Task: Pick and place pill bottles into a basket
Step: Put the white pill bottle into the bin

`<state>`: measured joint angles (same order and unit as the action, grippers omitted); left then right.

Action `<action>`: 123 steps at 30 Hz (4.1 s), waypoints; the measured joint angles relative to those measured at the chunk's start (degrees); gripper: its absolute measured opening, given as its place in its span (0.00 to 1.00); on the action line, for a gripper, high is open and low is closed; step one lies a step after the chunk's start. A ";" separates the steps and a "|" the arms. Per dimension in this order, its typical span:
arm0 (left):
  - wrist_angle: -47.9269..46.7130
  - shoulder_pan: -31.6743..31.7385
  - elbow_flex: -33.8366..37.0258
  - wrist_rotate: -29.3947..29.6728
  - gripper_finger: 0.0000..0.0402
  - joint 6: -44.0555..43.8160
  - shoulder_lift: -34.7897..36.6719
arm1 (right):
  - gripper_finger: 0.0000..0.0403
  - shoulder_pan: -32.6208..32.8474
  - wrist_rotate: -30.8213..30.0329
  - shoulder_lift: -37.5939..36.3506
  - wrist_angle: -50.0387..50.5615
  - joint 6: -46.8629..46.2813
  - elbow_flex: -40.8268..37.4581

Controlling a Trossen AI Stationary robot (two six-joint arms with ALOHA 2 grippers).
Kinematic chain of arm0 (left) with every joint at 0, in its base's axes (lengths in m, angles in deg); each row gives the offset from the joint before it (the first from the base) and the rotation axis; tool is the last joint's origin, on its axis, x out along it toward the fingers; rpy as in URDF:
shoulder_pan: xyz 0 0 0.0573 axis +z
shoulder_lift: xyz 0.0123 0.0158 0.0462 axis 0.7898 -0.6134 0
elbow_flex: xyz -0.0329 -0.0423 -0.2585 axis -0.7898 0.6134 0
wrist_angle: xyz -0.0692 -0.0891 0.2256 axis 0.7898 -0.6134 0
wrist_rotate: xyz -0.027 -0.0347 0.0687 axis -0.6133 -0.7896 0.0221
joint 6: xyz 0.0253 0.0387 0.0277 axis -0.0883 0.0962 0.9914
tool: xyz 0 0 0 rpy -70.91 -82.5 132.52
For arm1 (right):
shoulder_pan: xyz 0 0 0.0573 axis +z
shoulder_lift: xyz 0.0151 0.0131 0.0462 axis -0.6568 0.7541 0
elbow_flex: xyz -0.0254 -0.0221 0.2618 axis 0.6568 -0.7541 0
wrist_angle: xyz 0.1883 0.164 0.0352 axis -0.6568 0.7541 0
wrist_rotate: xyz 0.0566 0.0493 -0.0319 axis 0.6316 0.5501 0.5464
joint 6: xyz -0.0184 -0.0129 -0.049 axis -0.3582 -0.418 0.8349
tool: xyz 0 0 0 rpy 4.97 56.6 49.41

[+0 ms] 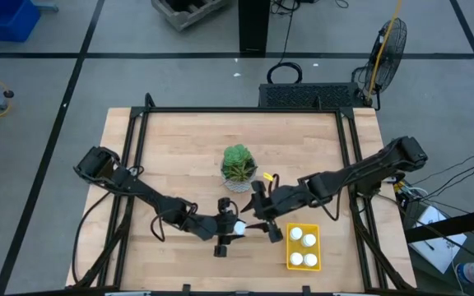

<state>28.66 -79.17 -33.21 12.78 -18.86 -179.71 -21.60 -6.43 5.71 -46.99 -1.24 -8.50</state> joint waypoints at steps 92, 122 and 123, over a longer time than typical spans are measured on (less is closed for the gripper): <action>-1.69 3.08 -0.02 -3.40 0.45 -0.03 0.00 | 0.63 -3.25 4.96 6.10 9.68 -2.36 5.88; -2.43 3.92 -0.02 -3.77 0.44 -1.18 0.00 | 0.59 -2.51 4.87 7.99 7.90 -0.53 6.20; -2.41 3.94 -0.02 -3.77 0.44 -1.17 0.00 | 0.59 -2.50 4.89 8.00 7.90 -0.51 6.20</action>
<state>26.26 -75.23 -33.23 9.01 -20.03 -179.71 -24.10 -1.54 13.71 -39.09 -1.75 -2.30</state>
